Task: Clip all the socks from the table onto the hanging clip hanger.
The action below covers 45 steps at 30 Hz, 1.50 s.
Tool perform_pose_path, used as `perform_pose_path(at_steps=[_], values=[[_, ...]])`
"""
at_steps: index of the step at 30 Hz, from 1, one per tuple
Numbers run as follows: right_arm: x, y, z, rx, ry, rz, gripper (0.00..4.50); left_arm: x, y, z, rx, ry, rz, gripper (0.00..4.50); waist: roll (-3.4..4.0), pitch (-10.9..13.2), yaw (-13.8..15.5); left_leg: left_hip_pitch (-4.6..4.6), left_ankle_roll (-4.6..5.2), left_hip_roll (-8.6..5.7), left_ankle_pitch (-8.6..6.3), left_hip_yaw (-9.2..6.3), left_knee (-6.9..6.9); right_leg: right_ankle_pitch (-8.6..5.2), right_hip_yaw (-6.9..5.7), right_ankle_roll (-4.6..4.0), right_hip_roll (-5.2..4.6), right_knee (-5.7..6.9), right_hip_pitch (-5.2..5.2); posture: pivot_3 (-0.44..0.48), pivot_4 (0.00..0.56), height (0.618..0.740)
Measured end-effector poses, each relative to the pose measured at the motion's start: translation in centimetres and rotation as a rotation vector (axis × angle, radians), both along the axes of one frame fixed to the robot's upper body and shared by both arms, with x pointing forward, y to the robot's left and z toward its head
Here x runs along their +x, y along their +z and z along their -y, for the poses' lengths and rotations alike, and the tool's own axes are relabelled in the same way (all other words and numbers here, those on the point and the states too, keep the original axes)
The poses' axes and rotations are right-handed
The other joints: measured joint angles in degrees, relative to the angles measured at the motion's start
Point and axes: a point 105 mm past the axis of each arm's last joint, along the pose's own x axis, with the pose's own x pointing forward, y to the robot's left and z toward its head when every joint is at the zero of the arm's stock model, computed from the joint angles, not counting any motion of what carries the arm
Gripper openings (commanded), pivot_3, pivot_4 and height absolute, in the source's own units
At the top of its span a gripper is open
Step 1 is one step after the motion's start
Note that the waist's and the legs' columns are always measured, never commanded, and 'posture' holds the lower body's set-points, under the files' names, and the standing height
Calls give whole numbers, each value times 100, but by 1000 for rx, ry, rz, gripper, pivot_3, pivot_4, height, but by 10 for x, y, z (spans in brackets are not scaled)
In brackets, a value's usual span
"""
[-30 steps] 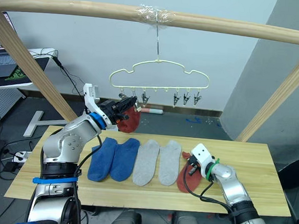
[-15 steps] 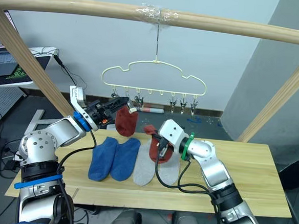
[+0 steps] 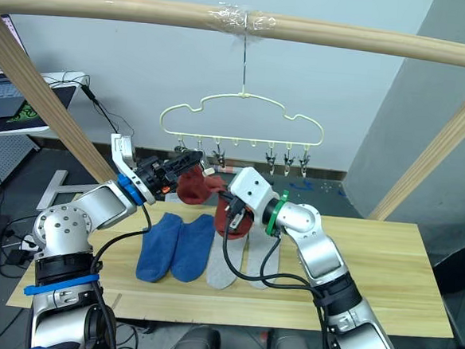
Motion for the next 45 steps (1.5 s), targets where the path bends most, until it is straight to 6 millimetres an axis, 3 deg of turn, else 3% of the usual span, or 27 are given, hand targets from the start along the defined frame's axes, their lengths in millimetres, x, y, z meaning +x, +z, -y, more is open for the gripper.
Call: perform_pose_path(at_steps=[17, 31, 34, 40, 45], values=[[7, 0, -8, 15, -26, -2, 21, -3, 3, 2, 11, 1, 21, 36, -1, 64, 0, -7, 0, -1, 0, 1, -2, 0, 1, 0, -4, -2, -6, 36, 216, 740], [8, -2, -8, 16, -28, -4, 0, -9, 3, -3, 24, 5, 33, 4372, -1, 77, 2, -10, -1, 0, 0, -1, -5, 0, -2, 0, -4, -3, -9, 55, 201, 740], [10, -10, -6, 12, -37, -24, 0, -16, 0, -6, 40, 1, 23, 4461, -1, 77, 2, -9, -1, 0, -1, 0, -6, 0, 1, 0, -5, -3, -9, 55, 201, 740], [15, -32, 2, 21, -75, -119, 1861, -29, -10, -28, 108, 35, -20, 4500, -1, 77, 14, -11, -1, 0, 0, -4, -5, 0, -3, -1, -5, -2, -10, 67, 192, 740], [13, -35, 3, 37, -64, -147, 3700, -38, -9, -26, 216, 20, 8, 4500, -2, 77, 30, -11, -2, -3, -1, -2, -7, 0, -1, -1, -7, -4, -10, 89, 180, 740]])
